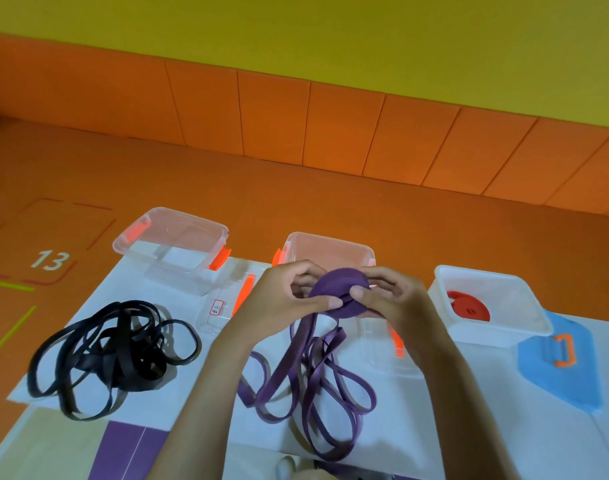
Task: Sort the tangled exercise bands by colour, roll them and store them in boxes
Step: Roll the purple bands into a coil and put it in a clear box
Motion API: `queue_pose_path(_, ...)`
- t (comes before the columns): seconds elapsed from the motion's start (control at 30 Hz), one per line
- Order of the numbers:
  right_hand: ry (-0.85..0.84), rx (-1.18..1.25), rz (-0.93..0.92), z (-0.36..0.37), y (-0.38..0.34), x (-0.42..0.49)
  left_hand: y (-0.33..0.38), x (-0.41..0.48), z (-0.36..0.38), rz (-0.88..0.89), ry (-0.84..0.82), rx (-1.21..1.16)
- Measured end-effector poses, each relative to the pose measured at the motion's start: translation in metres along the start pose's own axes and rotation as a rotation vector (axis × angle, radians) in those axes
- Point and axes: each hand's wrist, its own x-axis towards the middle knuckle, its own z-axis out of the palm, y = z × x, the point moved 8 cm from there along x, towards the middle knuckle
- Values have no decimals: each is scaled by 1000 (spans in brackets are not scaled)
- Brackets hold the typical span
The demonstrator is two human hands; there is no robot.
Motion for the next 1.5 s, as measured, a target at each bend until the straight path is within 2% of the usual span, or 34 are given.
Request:
queue_pose_path(0.07, 33, 146, 57, 0, 12, -5, 0, -1, -4, 18, 24, -14)
queue_pose_path(0.13, -18, 139, 94, 2, 18, -9, -2, -1, -3, 9, -13, 14)
queue_pose_path(0.23, -92, -161, 17, -1, 12, -11, -4, -1, 4, -10, -85, 127)
queue_pose_path(0.3, -64, -320, -85, -5, 3, -11, -2, 0, 10, -1, -112, 155)
queue_pose_path(0.37, 10, -253, -97, -10, 1, -11, 2, 0, 12, 17, -87, 120)
queue_pose_path(0.4, 32, -141, -61, -11, 4, -13, 4, -1, 10, 25, -65, 84)
queue_pose_path(0.47, 32, 51, 14, -11, 13, -16, 7, -2, 5, 32, -22, 6)
queue_pose_path(0.5, 19, 54, 27, -10, 16, -17, 9, -4, 2, 37, -10, -11)
queue_pose_path(0.53, 8, -22, 17, -10, 15, -17, 10, -5, 0, 44, -8, 6)
queue_pose_path(0.63, -29, -527, -156, -11, 1, -17, 13, -8, 0, 60, -64, 196)
queue_pose_path(0.7, -101, -683, -219, -3, -3, -15, 13, -8, 5, 45, -105, 312)
queue_pose_path(0.77, -174, -736, -243, 4, -3, -14, 16, -8, 8, 50, -106, 385)
queue_pose_path(0.87, -160, -616, -212, -2, -4, -9, 16, -9, 4, 70, -62, 323)
queue_pose_path(1.0, -101, -459, -172, -8, 2, -4, 3, -11, -10, 5, -16, 81)
queue_pose_path(1.13, -219, -563, -241, 12, 3, -4, 3, -6, -6, 23, -72, 228)
queue_pose_path(1.23, -214, -617, -286, 11, -5, -1, 7, 0, -1, 40, -98, 265)
queue_pose_path(1.4, -123, -457, -225, -1, -8, 9, 7, 4, -9, 35, -71, 154)
queue_pose_path(1.5, -234, -471, -182, 7, -3, 10, 6, 5, -11, 24, -107, 258)
